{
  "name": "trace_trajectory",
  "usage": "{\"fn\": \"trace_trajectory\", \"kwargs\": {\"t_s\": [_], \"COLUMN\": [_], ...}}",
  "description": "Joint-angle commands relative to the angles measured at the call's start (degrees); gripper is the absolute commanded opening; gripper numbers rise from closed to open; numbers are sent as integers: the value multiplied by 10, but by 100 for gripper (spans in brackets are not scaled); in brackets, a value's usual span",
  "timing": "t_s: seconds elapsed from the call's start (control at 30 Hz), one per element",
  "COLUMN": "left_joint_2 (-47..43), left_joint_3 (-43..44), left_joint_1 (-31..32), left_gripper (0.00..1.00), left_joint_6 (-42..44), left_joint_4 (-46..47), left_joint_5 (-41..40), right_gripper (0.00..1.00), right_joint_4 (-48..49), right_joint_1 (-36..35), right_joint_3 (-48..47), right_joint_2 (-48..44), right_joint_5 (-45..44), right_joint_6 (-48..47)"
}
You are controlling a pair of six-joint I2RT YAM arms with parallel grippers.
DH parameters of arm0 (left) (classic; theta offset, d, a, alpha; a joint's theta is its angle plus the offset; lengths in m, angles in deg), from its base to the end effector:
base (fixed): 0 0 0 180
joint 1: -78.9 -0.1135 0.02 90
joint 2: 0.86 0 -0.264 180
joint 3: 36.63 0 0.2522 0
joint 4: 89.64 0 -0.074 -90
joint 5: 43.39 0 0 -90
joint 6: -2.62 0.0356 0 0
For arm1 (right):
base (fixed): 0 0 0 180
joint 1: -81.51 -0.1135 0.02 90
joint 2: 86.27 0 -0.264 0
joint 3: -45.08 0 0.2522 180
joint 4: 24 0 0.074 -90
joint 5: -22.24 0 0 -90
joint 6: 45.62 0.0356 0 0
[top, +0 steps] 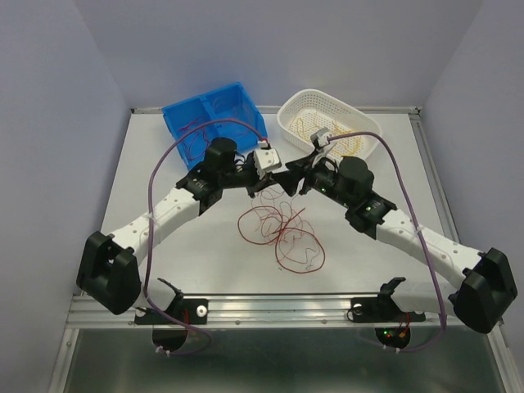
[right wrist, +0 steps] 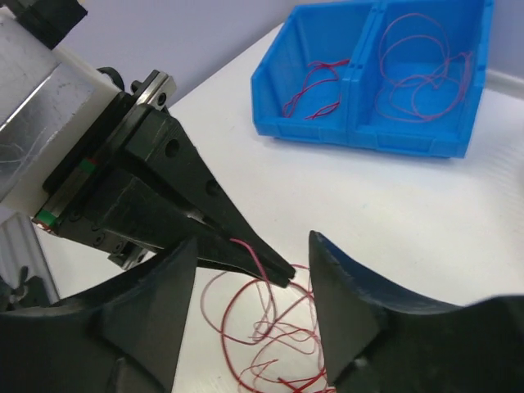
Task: Untangle the cables
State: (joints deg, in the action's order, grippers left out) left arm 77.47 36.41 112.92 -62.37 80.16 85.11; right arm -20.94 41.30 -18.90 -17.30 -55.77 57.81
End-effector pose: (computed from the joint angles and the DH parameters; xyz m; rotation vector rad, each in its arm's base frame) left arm 0.2494 -0.1951 0.3216 1.2879 1.3156 -0.7258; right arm 0.2131 0.1898 0.3343 -0.5514 1.5845 0.8846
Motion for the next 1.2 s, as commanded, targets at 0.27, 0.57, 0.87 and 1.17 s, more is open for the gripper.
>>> {"fn": "trace_trajectory", "kwargs": {"t_s": [0.27,0.57,0.87,1.17], "left_joint_2": [-24,98,303,415], "left_joint_3": [120,487,769,740], "left_joint_1": [-154,-208,-217,-220], "left_gripper": [0,0,0,0], "left_joint_6": [-55,-76,-94,-88], "left_joint_4": [54,-56,-60,112], "left_joint_5": [49,35,-60,-164], "right_gripper": [81,83,83,83], "right_joint_4": [80,84,91,95], "right_joint_1": [-2,-2,-3,-3], "right_joint_3": [79,97,110,130], "right_joint_2": [-107,-111,-109,-129], "right_joint_5": [-135,-154,-175,-193], "right_joint_6": [12,19,25,21]}}
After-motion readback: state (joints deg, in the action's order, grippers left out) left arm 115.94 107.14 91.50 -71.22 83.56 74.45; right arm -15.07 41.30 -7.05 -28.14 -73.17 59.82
